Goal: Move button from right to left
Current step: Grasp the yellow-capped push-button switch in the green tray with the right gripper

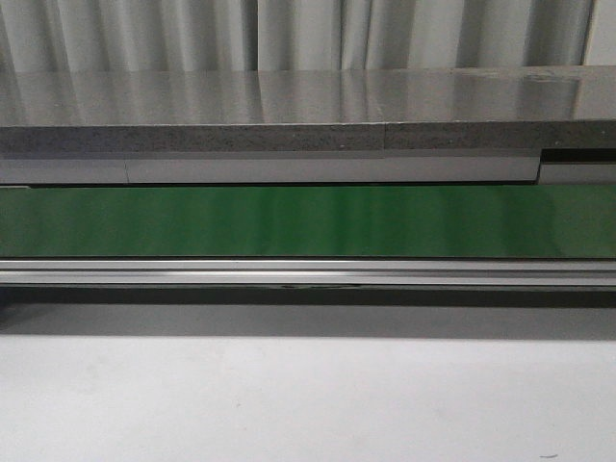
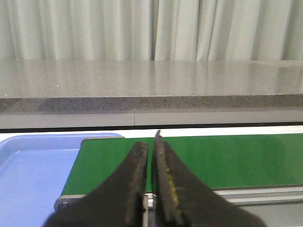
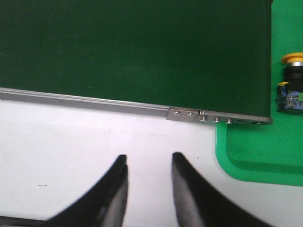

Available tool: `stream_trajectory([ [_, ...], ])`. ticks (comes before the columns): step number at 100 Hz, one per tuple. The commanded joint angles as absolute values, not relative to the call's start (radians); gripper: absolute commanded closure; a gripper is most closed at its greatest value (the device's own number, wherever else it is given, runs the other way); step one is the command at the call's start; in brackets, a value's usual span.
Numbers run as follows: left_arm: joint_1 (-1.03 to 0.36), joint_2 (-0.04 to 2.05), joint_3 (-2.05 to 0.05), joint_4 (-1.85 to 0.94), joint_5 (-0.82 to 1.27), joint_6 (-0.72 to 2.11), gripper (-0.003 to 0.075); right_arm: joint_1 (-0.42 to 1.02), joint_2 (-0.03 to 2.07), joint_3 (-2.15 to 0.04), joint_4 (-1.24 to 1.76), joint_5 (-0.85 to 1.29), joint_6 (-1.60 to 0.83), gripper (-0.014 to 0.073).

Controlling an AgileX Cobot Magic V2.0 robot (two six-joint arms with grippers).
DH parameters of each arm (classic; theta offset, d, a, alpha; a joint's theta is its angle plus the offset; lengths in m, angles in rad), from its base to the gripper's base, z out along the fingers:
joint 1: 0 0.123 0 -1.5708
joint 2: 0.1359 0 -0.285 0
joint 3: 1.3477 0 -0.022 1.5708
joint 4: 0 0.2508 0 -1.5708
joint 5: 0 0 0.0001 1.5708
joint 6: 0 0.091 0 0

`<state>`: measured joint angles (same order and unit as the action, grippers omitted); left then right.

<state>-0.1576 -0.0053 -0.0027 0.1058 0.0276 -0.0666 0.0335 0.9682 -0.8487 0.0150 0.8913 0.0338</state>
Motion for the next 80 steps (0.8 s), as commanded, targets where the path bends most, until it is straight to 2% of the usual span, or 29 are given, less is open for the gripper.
stream_trajectory([
  [1,-0.167,-0.042,0.038,0.097,-0.059,-0.070,0.0715,0.035,0.962,-0.885,0.017,0.844,0.034,0.0125],
  [6,-0.167,-0.042,0.038,0.097,-0.059,-0.070,0.0715,0.035,0.962,-0.885,0.017,0.834,0.034,0.0056],
  [10,-0.167,-0.042,0.038,0.097,-0.059,-0.070,0.0715,0.035,0.962,-0.885,0.017,0.826,0.034,0.0039],
  [35,-0.167,-0.042,0.038,0.097,-0.059,-0.070,0.0715,-0.017,0.982,-0.915,0.007,0.792,0.034,0.0151],
  [64,-0.167,-0.042,0.038,0.097,-0.059,-0.070,0.0715,-0.256,1.092,-1.051,0.023,0.826,-0.148,0.0150],
  [80,-0.167,-0.042,0.038,0.097,-0.059,-0.070,0.0715,-0.370,1.203,-1.095,0.162,0.809,-0.301,0.0150],
])
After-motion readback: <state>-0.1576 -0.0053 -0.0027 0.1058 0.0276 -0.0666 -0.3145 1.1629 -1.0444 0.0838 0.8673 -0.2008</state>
